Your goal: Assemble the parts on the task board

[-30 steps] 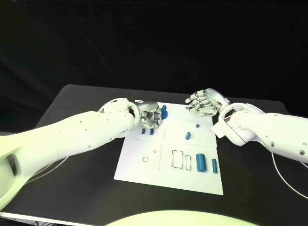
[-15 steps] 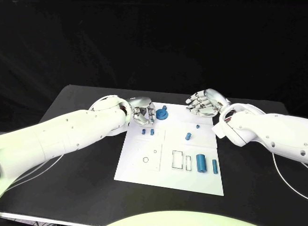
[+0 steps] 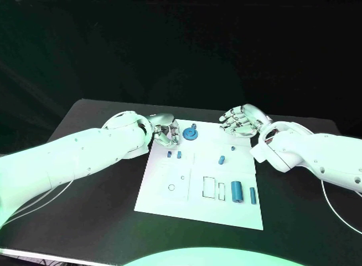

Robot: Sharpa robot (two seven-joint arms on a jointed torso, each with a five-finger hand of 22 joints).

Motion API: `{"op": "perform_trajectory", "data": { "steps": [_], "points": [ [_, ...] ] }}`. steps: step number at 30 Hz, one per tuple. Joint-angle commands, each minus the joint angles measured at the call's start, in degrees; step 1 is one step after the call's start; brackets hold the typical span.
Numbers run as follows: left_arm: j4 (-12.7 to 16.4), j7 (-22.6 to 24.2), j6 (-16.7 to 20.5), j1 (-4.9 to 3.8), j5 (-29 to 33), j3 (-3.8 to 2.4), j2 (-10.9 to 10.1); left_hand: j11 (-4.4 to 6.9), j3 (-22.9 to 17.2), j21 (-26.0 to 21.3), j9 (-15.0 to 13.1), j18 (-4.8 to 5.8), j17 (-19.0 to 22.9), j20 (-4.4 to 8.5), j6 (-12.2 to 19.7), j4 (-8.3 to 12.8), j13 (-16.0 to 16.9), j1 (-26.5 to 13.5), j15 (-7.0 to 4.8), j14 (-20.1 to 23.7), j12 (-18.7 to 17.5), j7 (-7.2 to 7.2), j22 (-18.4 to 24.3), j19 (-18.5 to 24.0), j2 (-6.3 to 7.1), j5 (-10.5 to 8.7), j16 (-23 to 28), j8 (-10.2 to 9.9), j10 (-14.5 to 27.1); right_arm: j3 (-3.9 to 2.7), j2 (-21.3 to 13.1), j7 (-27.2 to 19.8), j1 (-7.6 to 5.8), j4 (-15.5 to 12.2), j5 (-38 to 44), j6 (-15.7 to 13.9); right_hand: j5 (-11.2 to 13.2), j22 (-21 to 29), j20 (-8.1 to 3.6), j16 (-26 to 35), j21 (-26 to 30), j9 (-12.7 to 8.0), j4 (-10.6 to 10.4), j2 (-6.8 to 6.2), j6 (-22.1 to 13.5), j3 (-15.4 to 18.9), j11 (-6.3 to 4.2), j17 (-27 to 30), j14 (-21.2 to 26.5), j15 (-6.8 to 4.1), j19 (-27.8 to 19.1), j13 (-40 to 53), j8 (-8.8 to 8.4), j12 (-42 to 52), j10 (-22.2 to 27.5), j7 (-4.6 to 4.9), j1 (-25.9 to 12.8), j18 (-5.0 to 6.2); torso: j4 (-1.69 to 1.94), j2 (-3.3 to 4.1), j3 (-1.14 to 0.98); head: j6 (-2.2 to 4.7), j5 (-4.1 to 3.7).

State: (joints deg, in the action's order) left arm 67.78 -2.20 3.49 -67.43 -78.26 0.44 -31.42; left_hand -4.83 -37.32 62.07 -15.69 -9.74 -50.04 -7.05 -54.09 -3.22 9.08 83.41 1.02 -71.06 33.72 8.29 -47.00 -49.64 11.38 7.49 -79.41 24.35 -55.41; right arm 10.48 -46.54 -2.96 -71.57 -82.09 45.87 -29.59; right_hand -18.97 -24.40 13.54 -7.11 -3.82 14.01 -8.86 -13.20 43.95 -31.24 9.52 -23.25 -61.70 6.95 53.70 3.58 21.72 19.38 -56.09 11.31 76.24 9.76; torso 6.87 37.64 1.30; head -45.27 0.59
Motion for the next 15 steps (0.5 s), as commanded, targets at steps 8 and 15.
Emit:
{"op": "perform_trajectory", "data": {
  "steps": [8,15],
  "points": [
    [-1.2,-0.2,-2.0,-0.06,-0.1,0.19,1.2,-0.01,0.0,0.3,-0.1,-0.81,0.0,0.19,-0.2,0.3,0.0,-0.5,0.10,-0.2,-0.4,0.16,-0.1,-0.1,0.19,0.25,-0.2,-0.4,-0.5,-0.01,0.1,-0.6,0.00,-0.1,0.2,0.7,-0.3,0.1,0.02,0.3,0.1,-0.1,-0.2,0.25,0.5,-0.2,-0.10,0.1,0.1,0.17,-0.5,0.0,-0.37,-0.3,-0.4,1.62,-0.5,0.54,-0.04,-0.01,0.00,-0.10,0.26],
    [-2.2,-0.3,-2.5,-0.03,-0.6,0.50,2.0,-0.05,0.1,0.3,-0.2,-0.80,0.1,0.16,-0.2,0.3,0.0,-0.6,0.13,-0.2,-0.5,0.19,-0.1,0.0,0.32,0.18,-0.2,-0.5,-0.6,-0.01,0.2,-0.7,0.00,-0.1,0.2,0.7,-0.3,0.2,0.03,0.3,0.1,-0.1,-0.2,0.25,0.5,-0.2,-0.10,0.1,0.2,0.18,-0.5,0.0,-0.40,-0.3,-0.4,1.62,-0.5,0.54,-0.07,0.02,0.03,0.03,0.39]
  ]
}}
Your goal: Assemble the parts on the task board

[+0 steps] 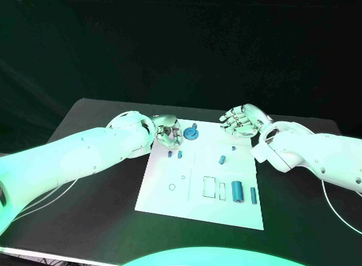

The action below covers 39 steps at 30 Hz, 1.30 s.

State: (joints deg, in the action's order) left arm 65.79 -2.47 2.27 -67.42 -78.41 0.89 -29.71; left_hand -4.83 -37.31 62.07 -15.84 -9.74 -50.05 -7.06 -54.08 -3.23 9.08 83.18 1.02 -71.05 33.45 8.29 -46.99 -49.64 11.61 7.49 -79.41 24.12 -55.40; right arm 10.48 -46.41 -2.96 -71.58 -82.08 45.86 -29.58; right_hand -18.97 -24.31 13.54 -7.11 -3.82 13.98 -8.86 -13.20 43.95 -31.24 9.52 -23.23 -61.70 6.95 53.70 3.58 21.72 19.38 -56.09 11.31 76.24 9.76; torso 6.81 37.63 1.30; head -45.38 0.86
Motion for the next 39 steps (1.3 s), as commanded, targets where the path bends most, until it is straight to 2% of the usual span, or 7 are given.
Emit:
{"op": "perform_trajectory", "data": {
  "steps": [1,17,30,32,39],
  "points": [
    [-0.2,-0.1,-1.4,-0.04,-0.5,0.09,0.4,-0.06,0.1,0.3,-0.1,-0.80,-0.1,0.15,-0.2,0.3,0.0,-0.5,0.14,-0.2,-0.3,0.20,-0.1,0.0,0.10,0.15,-0.2,-0.3,-0.6,-0.01,0.0,-0.7,0.01,-0.1,0.2,0.7,-0.3,0.1,0.03,0.3,0.1,-0.1,-0.2,0.25,0.5,-0.2,-0.10,0.1,0.2,0.18,-0.5,0.0,-0.40,-0.3,-0.4,1.62,-0.5,0.54,0.00,0.01,0.01,0.20,0.20],
    [-1.5,-0.7,-2.7,0.02,-1.0,0.58,1.5,-0.14,0.2,0.2,-0.2,-0.78,0.2,0.03,0.0,0.3,-0.1,-0.7,0.22,-0.1,-0.8,0.25,0.0,0.1,0.33,0.05,-0.2,-0.7,-0.5,-0.01,0.1,-0.8,0.01,-0.1,0.2,0.6,-0.3,0.2,0.06,0.3,0.1,-0.1,-0.2,0.24,0.6,-0.2,-0.07,0.2,0.3,0.21,-0.6,0.0,-0.46,-0.5,-0.4,1.66,-0.6,0.54,0.00,0.03,0.01,0.08,0.08],
    [-1.5,-0.8,-3.3,0.04,-1.0,0.72,1.5,0.35,0.6,0.2,-0.9,-0.86,-1.1,0.08,-1.1,0.8,0.8,-0.4,-0.09,-0.7,-0.1,-0.06,0.0,0.1,0.10,0.00,-0.8,-0.8,-1.9,-0.01,0.0,-0.8,0.01,-0.1,0.2,0.7,-0.3,0.2,0.06,0.3,0.1,-0.1,-0.2,0.24,0.6,-0.2,-0.07,0.2,0.3,0.21,-0.6,0.0,-0.46,-0.5,-0.4,1.66,-0.6,0.54,0.06,-0.02,0.00,0.00,-0.02],
    [-1.5,-0.9,-3.1,0.04,-1.0,0.73,1.4,0.40,0.8,0.2,-0.8,-0.86,-1.5,0.13,-0.4,0.9,1.1,-0.5,-0.16,-0.9,0.0,-0.04,0.0,0.0,0.44,0.01,-1.0,-1.5,-1.8,-0.01,0.0,-0.8,0.01,-0.1,0.2,0.7,-0.3,0.2,0.06,0.3,0.1,-0.1,-0.2,0.24,0.6,-0.2,-0.07,0.2,0.3,0.21,-0.6,0.0,-0.46,-0.5,-0.4,1.66,-0.6,0.54,0.06,-0.03,0.01,-0.04,-0.01],
    [-1.5,-0.9,-2.6,0.04,-0.9,0.75,1.3,0.28,1.0,0.1,-0.9,-0.84,-1.3,0.14,0.0,0.9,1.4,-0.7,-0.09,-0.7,0.0,0.03,0.1,0.0,0.60,0.03,-1.0,-2.1,-1.2,-0.01,0.0,-0.7,0.02,0.0,0.2,0.9,-0.3,0.2,0.08,0.4,0.1,-0.1,-0.2,0.26,0.6,-0.2,-0.05,0.2,0.3,0.24,-0.6,0.0,-0.51,-0.6,-0.4,1.68,-0.6,0.54,0.05,-0.03,0.07,-0.17,-0.06]
  ]
}}
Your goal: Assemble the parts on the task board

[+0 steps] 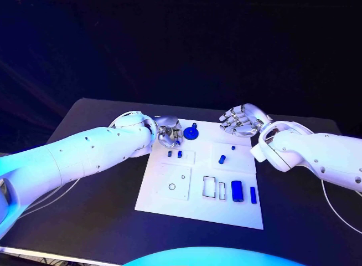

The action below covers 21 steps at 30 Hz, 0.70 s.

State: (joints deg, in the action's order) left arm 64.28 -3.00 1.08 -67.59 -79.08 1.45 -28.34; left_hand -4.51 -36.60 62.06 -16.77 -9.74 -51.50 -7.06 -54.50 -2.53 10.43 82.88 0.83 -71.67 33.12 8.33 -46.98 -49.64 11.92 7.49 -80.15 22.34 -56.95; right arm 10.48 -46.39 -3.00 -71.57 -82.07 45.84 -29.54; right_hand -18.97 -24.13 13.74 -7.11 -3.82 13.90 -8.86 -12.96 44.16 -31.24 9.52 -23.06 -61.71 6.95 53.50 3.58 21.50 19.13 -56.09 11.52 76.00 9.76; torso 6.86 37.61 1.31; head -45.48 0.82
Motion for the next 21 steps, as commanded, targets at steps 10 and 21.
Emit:
{"op": "perform_trajectory", "data": {
  "steps": [10,21],
  "points": [
    [0.2,-0.1,-0.9,0.22,0.3,0.19,-0.3,-0.17,0.2,-0.1,0.1,-0.82,0.7,0.04,2.6,0.3,1.3,-0.6,0.24,0.5,0.7,-0.03,0.2,0.0,0.49,0.09,-0.3,-2.7,1.7,-0.01,0.2,-0.5,0.01,0.1,0.2,1.1,-0.3,0.2,-0.07,0.5,0.1,-0.1,-0.2,-0.02,0.5,-0.1,0.00,0.2,0.5,0.31,-0.5,0.0,-0.43,-0.5,-0.4,1.51,-0.4,0.53,0.00,0.01,0.02,-0.06,-0.02],
    [0.2,-0.2,-0.7,0.22,0.5,0.19,-0.4,-0.28,0.2,-0.3,0.2,-0.82,1.0,-0.08,4.1,0.1,2.0,-1.2,0.35,0.7,1.0,-0.27,0.4,0.0,0.87,0.17,-0.3,-4.1,2.4,-0.01,0.3,-0.5,0.03,0.2,0.2,1.2,-0.3,0.2,-0.05,0.5,0.1,-0.1,-0.2,-0.03,0.5,-0.1,0.02,0.2,0.5,0.33,-0.6,0.0,-0.48,-0.6,-0.4,1.54,-0.5,0.53,-0.02,0.00,0.00,-0.05,-0.01]
  ]
}}
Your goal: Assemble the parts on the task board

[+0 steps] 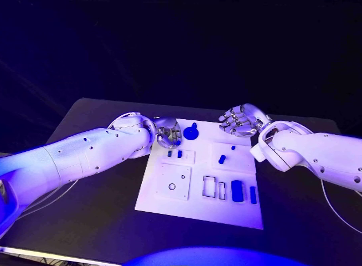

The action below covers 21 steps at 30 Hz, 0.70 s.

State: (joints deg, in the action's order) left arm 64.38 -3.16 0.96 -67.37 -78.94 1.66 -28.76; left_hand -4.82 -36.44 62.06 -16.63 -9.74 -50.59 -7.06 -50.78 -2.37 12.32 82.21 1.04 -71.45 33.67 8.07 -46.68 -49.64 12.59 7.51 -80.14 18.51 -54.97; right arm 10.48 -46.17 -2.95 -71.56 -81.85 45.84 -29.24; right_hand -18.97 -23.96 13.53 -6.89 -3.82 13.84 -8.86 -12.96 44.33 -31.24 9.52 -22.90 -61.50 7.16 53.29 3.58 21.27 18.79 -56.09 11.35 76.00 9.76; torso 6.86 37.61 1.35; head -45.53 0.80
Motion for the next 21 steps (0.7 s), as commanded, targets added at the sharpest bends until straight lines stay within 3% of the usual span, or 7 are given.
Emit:
{"op": "perform_trajectory", "data": {
  "steps": [1,16,21],
  "points": [
    [0.1,0.0,-0.6,0.00,0.4,-0.02,0.0,0.03,0.1,-0.3,0.1,-0.82,0.1,-0.08,0.4,-0.1,0.1,-0.5,0.14,0.4,0.4,-0.01,0.1,0.0,0.20,0.16,-0.3,-0.3,0.4,-0.01,0.1,-0.5,0.02,0.0,0.2,0.9,-0.3,0.1,0.16,0.3,0.1,-0.1,-0.2,-0.03,0.3,-0.1,0.02,0.0,0.3,0.12,-0.4,0.0,-0.25,-0.2,-0.4,1.71,-0.5,0.53,-0.01,0.00,-0.02,0.02,0.03],
    [-0.1,-0.9,-0.4,0.00,0.5,-0.02,-1.8,-0.13,-0.2,-0.8,0.6,-0.84,0.9,-0.24,4.6,-0.2,1.5,-0.8,0.29,0.9,0.8,-0.80,0.5,-0.3,0.82,0.15,-0.2,-3.6,1.2,-0.01,-0.2,0.3,0.03,0.5,1.3,2.4,-0.3,0.6,0.24,0.1,-0.1,-0.3,0.6,-0.22,0.6,0.1,0.13,0.4,-0.2,0.08,-0.3,0.0,-0.79,-1.7,0.5,1.54,-0.1,0.66,-0.05,-0.04,-0.05,0.07,-0.13],
    [0.4,-0.1,1.9,-0.01,2.1,-0.28,-3.4,-0.16,-0.2,-0.9,0.8,-0.84,1.1,-0.26,5.4,-0.3,1.7,-0.8,0.32,1.1,0.8,-1.01,0.5,-0.3,0.80,0.17,-0.2,-4.2,1.4,-0.01,-0.5,1.0,0.03,0.9,3.8,4.1,-0.1,-2.6,-3.43,-5.9,-6.2,-0.5,3.9,0.23,2.8,1.4,-1.68,-2.6,-11.1,-3.34,8.1,0.0,-1.40,-2.5,-2.4,0.22,2.3,0.72,-0.02,-0.03,-0.05,0.11,-0.41]
  ]
}}
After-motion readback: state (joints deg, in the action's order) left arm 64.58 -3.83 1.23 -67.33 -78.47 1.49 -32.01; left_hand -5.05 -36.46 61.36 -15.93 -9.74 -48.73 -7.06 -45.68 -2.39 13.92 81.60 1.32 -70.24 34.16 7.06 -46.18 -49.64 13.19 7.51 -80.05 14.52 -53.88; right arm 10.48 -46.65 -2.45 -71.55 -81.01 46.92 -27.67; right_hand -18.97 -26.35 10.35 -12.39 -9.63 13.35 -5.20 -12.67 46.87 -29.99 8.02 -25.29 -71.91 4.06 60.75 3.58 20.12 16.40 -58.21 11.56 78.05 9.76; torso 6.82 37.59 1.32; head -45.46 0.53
